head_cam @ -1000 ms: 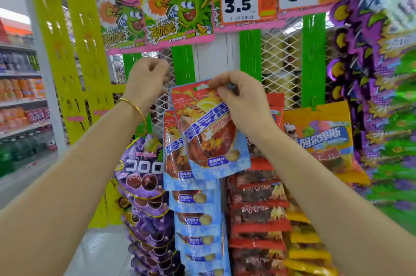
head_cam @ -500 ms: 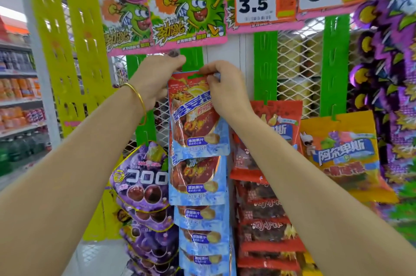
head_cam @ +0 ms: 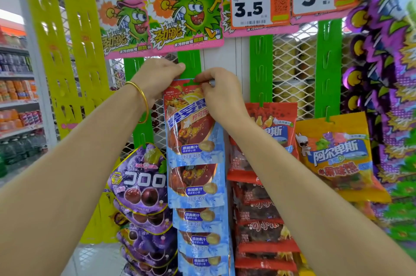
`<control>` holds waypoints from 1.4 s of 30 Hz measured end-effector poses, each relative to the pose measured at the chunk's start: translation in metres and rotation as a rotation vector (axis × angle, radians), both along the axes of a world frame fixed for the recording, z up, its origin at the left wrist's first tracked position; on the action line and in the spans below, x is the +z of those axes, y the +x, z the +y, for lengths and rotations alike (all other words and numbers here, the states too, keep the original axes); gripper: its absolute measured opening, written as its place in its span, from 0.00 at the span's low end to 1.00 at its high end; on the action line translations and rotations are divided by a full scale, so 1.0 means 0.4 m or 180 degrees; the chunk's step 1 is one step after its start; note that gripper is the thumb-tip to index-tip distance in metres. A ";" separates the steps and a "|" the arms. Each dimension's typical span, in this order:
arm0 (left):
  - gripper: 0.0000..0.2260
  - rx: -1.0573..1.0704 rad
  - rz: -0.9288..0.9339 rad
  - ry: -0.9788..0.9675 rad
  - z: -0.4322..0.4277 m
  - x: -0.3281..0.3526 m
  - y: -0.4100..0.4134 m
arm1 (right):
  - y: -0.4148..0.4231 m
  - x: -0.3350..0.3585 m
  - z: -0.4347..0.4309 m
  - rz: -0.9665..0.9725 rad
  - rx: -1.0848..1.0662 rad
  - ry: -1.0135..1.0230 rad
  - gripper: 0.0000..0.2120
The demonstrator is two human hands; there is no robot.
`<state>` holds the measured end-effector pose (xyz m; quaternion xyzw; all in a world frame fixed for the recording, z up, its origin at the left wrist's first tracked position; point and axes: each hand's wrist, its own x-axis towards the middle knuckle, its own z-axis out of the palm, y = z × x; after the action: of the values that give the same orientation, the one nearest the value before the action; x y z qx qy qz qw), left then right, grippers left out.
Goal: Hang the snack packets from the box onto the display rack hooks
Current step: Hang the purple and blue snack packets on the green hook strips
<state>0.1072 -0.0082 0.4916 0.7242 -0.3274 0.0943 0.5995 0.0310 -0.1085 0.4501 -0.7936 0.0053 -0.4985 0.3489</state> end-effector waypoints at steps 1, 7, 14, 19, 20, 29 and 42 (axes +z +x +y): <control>0.08 0.0011 -0.0025 0.0017 0.002 -0.001 0.002 | -0.002 -0.004 0.000 0.0012 0.0017 0.0023 0.13; 0.04 0.0007 -0.0196 0.0080 0.016 -0.029 0.019 | -0.004 -0.040 -0.007 0.0129 0.0128 0.0178 0.12; 0.01 0.0061 -0.0262 0.0013 0.019 -0.052 0.024 | 0.000 -0.054 -0.009 0.0131 0.0158 0.0216 0.11; 0.01 0.0119 -0.0336 0.0002 0.019 -0.055 0.019 | 0.001 -0.057 -0.009 0.0171 0.0143 0.0214 0.10; 0.01 0.0135 -0.0341 -0.0002 0.019 -0.055 0.020 | 0.001 -0.058 -0.009 0.0178 0.0137 0.0209 0.10; 0.01 0.0259 -0.0388 -0.0030 0.013 -0.060 0.014 | -0.003 -0.061 -0.008 0.0250 0.0058 0.0077 0.10; 0.03 0.0293 -0.0385 -0.0021 0.009 -0.062 0.007 | -0.006 -0.054 -0.012 0.0347 -0.0079 -0.0146 0.10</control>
<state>0.1102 -0.0046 0.4669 0.7295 -0.3291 0.1664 0.5760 0.0287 -0.1135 0.4287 -0.8272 0.0227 -0.4588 0.3236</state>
